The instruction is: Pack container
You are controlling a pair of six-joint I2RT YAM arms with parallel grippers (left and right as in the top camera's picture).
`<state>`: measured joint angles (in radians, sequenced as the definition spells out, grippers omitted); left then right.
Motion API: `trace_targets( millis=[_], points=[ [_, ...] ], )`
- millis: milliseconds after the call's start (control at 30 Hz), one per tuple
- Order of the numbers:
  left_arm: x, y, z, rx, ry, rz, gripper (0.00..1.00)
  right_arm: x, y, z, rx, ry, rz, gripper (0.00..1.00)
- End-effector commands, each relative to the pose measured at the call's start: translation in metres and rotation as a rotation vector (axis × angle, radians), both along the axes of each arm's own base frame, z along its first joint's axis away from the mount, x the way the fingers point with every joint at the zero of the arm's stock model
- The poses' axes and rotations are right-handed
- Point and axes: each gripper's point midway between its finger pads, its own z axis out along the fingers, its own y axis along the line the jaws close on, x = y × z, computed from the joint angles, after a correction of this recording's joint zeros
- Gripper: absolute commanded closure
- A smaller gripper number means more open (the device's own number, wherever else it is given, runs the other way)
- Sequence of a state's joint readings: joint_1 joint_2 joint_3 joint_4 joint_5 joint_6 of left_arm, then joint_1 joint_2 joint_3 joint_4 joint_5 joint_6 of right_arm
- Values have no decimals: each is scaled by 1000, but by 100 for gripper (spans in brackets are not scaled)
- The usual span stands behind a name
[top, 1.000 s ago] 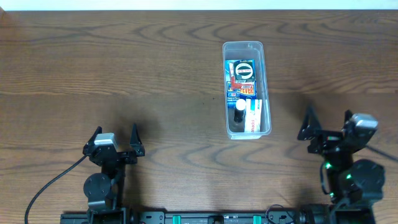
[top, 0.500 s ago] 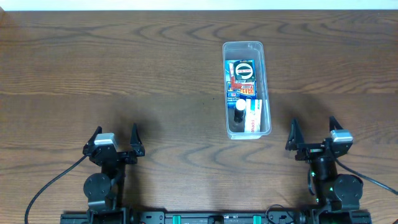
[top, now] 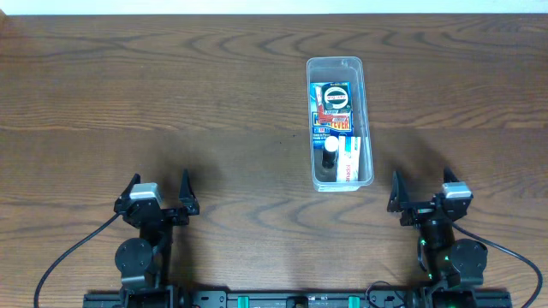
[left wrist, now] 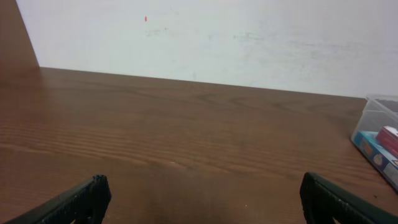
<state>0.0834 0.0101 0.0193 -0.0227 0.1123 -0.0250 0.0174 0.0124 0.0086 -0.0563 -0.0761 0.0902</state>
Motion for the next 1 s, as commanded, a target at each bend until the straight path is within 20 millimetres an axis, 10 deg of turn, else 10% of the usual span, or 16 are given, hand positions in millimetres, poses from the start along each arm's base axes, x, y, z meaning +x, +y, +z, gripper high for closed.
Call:
trace_targets(
  millis=[0, 967],
  points=[
    [-1, -1, -15, 5, 47, -6, 2, -1, 3, -3, -80, -1, 21, 1],
    [-1, -1, -15, 5, 47, -6, 2, -1, 3, -3, -97, -3, 21, 1]
  ],
)
